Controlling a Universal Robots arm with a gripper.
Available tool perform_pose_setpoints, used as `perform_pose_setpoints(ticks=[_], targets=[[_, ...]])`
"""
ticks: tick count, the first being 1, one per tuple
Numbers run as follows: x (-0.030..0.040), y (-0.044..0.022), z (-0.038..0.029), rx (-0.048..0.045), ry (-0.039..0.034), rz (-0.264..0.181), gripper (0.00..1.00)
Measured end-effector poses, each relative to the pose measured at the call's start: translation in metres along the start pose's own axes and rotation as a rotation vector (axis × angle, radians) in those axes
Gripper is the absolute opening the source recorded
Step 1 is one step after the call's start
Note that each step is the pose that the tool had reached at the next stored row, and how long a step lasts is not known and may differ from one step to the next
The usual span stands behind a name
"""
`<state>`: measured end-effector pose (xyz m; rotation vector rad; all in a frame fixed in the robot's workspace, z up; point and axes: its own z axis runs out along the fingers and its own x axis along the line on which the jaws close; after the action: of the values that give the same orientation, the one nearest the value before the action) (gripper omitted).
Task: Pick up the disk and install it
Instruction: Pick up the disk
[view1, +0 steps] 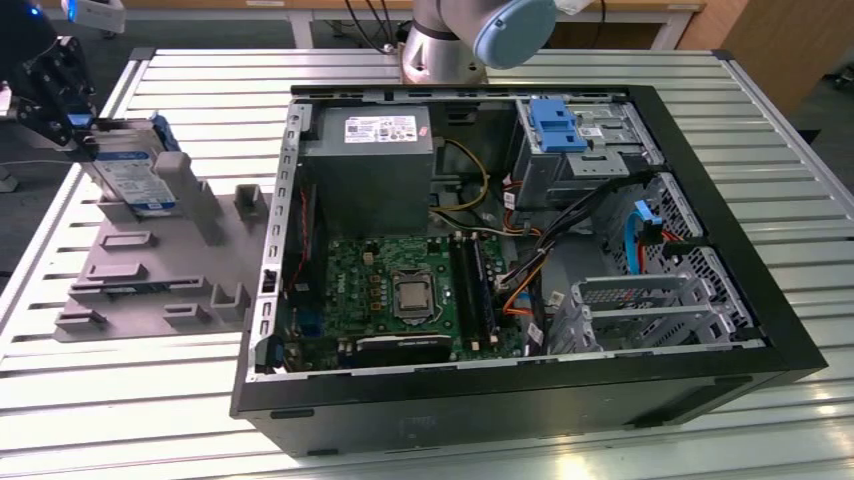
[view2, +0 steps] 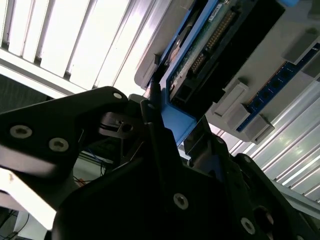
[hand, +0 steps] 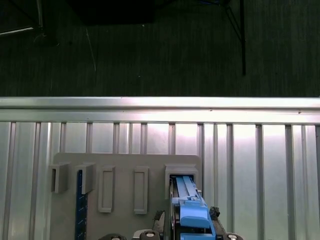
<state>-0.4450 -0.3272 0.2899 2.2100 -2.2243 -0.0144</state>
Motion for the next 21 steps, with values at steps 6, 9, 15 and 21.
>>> perform_pose_setpoints(ticks=[6, 9, 15, 21], targets=[[0.0000, 0.0000, 0.0000, 0.0000, 0.0001, 0.000, 0.36], [0.0000, 0.0000, 0.0000, 0.0000, 0.0000, 0.000, 0.36], [0.0000, 0.0000, 0.0000, 0.0001, 0.0000, 0.000, 0.36], [0.0000, 0.0000, -0.0029, 0.0002, 0.0000, 0.000, 0.36]])
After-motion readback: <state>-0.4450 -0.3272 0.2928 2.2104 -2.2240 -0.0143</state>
